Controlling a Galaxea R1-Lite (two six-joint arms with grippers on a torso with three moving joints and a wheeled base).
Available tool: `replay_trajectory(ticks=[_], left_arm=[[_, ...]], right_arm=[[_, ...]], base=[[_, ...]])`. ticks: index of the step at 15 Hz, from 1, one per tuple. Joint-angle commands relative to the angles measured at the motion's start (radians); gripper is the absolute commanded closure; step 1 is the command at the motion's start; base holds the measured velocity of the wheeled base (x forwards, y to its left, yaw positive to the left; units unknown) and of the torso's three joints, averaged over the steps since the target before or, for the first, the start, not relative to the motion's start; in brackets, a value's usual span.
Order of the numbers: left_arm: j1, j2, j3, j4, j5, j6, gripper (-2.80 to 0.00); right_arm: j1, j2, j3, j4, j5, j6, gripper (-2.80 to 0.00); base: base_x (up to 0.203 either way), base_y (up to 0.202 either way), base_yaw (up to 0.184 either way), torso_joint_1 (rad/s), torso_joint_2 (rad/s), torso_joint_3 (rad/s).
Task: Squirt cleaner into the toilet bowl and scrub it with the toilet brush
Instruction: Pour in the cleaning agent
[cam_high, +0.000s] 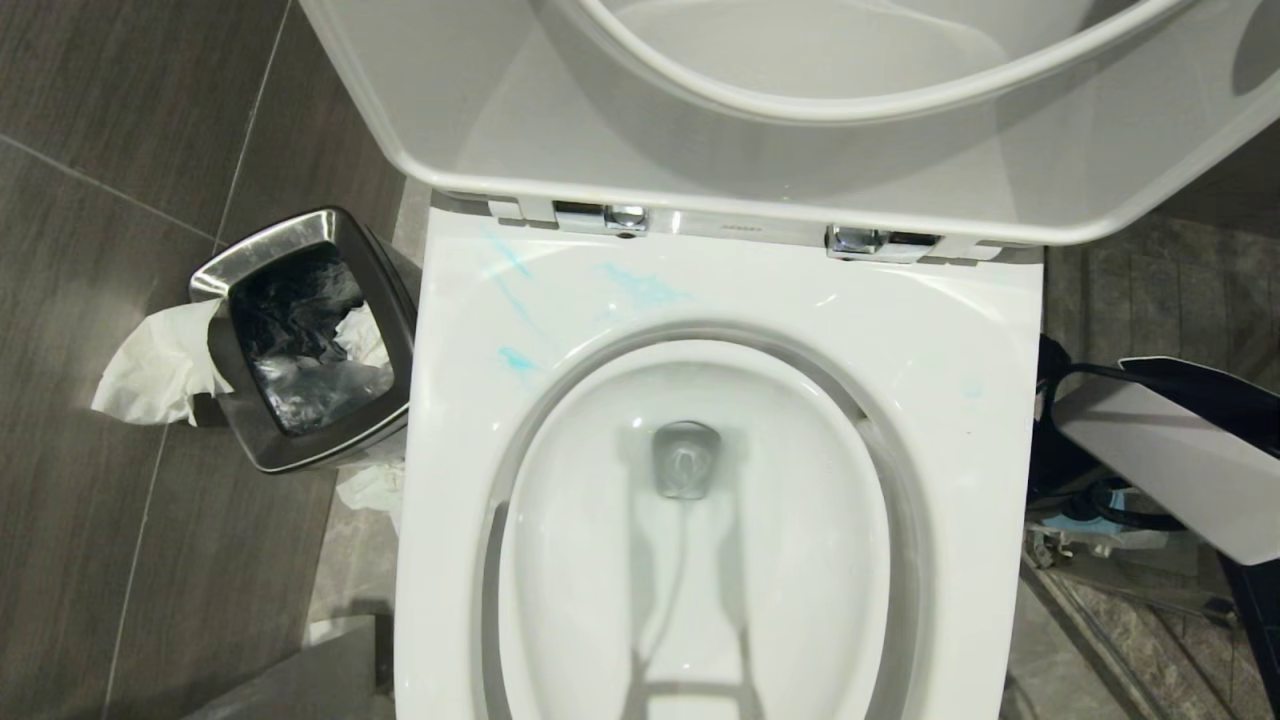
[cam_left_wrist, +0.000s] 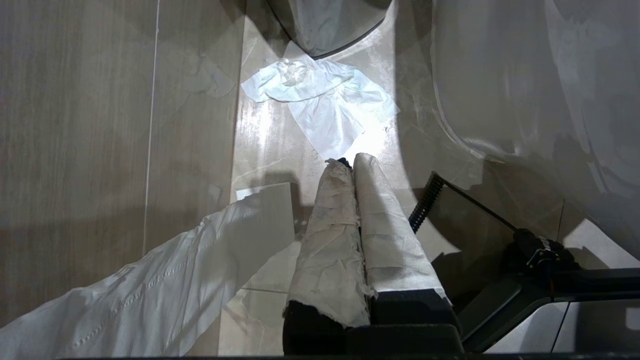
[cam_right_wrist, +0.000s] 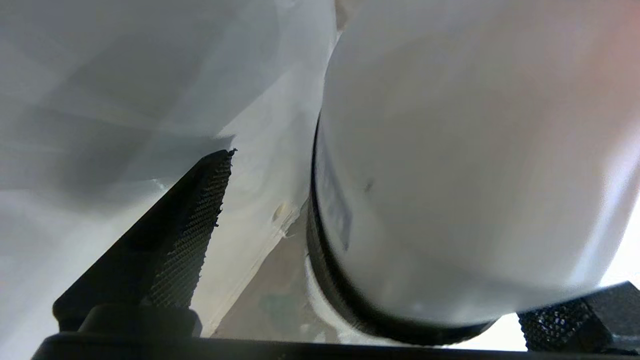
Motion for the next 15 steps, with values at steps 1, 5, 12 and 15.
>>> replay_trajectory(ticks=[1,5,12,15], left_arm=[[0.000,0.002,0.000,0.000,0.000,0.000,0.00],[0.000,0.002,0.000,0.000,0.000,0.000,0.00],[0.000,0.001,0.000,0.000,0.000,0.000,0.00],[0.000,0.001,0.000,0.000,0.000,0.000,0.00]], right_arm=[[0.000,0.022,-0.005,-0.008,0.003,0.013,-2.80],[0.000,0.044,-0.044,-0.008,0.002,0.015,-2.80],[0.000,0.049,-0.068,-0.008,0.002,0.015,-2.80],[0.000,0.052,-0.070,-0.008,-0.002,0.015,-2.80]], base=[[0.000,0.000,0.000,0.000,0.00,0.000],[0.000,0.000,0.000,0.000,0.00,0.000],[0.000,0.000,0.000,0.000,0.00,0.000],[0.000,0.000,0.000,0.000,0.00,0.000]])
